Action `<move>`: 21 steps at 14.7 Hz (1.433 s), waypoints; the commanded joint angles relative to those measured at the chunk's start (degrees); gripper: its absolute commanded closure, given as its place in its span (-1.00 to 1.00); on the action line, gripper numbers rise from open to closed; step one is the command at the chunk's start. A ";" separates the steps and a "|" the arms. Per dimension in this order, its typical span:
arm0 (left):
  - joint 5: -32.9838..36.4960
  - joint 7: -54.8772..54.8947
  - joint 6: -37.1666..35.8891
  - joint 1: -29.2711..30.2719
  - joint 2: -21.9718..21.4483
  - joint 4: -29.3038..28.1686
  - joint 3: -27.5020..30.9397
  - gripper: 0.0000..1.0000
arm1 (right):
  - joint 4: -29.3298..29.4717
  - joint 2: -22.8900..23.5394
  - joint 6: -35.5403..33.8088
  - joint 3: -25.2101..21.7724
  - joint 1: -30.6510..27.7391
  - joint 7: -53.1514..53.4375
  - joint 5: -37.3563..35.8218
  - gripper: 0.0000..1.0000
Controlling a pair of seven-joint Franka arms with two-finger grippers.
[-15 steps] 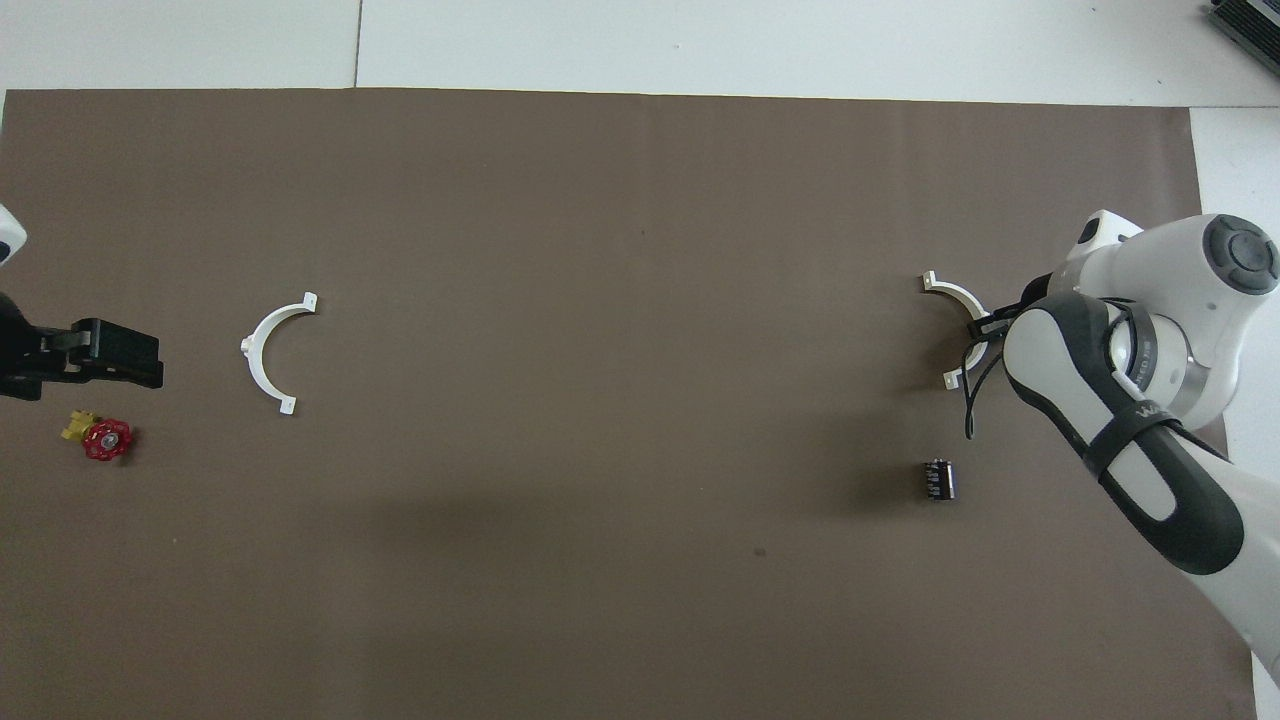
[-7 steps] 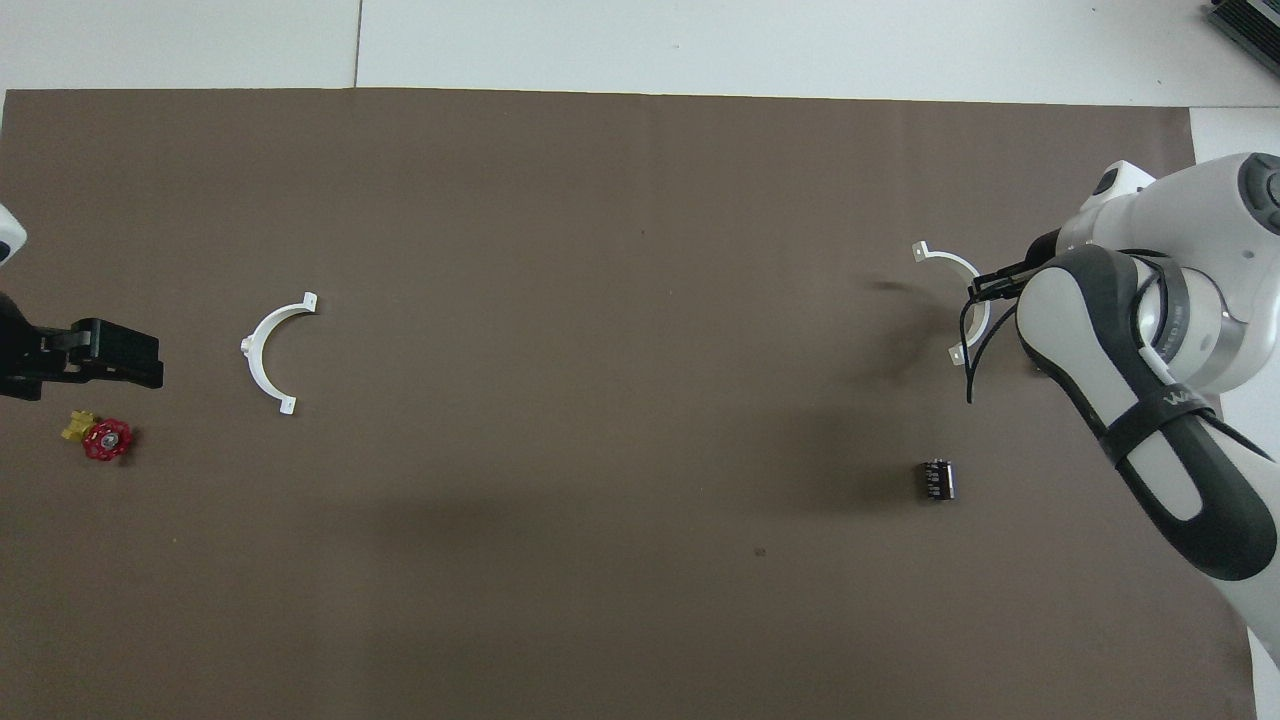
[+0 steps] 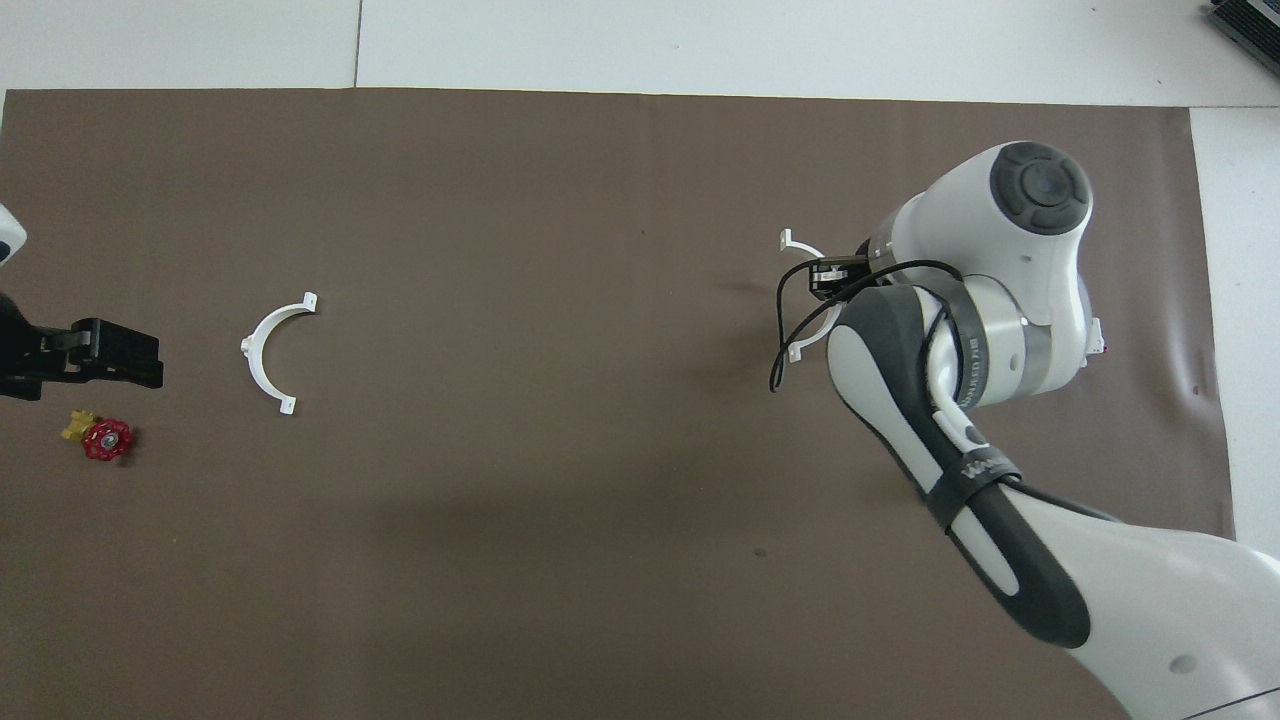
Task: Assemble drain pipe with both arms
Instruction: 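Carry the clamp half with the right gripper to the table center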
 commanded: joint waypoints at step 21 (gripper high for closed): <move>-0.66 0.06 0.49 0.08 -1.07 -0.84 -0.11 -1.00 | -0.41 6.09 4.23 -0.20 10.97 13.09 -2.90 1.00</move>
